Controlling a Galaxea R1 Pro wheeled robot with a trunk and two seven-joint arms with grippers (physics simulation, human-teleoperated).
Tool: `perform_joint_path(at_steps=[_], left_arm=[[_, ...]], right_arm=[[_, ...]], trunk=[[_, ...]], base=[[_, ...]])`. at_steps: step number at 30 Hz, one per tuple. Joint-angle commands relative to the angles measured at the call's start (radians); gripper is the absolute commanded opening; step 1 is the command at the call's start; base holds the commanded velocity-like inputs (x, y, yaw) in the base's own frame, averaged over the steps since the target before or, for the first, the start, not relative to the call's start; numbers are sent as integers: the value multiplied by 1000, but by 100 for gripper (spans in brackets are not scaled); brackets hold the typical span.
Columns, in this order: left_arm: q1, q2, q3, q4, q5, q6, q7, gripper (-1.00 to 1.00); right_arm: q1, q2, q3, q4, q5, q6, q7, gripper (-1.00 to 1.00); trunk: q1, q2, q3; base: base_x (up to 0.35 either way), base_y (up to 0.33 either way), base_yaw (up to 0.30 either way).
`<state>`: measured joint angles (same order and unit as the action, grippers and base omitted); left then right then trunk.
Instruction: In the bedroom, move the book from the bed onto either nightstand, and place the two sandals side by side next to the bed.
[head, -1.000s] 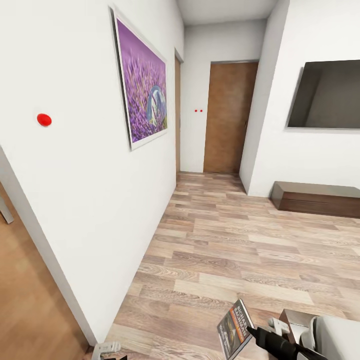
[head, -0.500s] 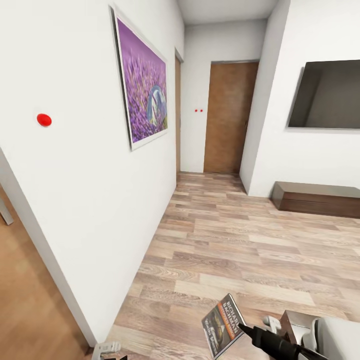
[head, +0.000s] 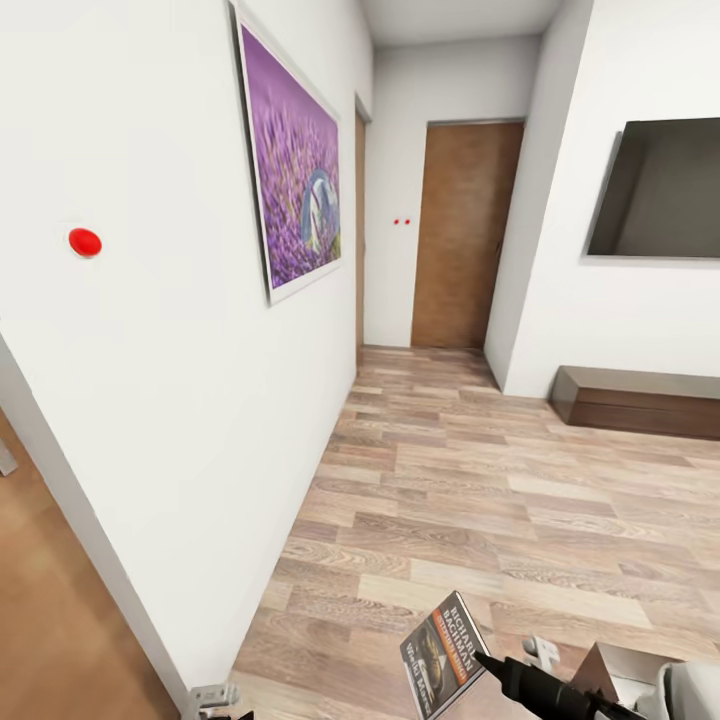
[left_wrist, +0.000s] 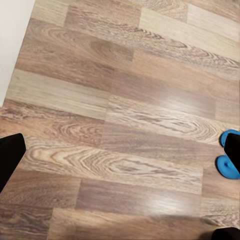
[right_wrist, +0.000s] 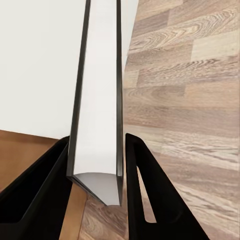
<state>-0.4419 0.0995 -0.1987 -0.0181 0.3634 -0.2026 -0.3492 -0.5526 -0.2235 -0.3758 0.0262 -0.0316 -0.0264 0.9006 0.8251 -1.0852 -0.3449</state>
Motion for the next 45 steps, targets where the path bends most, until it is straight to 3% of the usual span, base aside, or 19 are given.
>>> perform_joint_path(at_steps=[1, 21, 45], left_arm=[[-1, 0, -8, 1, 9, -3, -4, 100], [-1, 0, -8, 1, 9, -3, -4, 100], [-1, 0, -8, 1, 9, -3, -4, 100]], right_arm=[[-2, 0, -2, 3, -4, -3, 3, -100], [-2, 0, -2, 3, -4, -3, 3, -100], [-2, 0, -2, 3, -3, -3, 4, -100]], trunk=[[1, -1, -1], [1, -1, -1], [1, -1, -1]], base=[[271, 86, 0], [239, 48, 0], [76, 97, -59]])
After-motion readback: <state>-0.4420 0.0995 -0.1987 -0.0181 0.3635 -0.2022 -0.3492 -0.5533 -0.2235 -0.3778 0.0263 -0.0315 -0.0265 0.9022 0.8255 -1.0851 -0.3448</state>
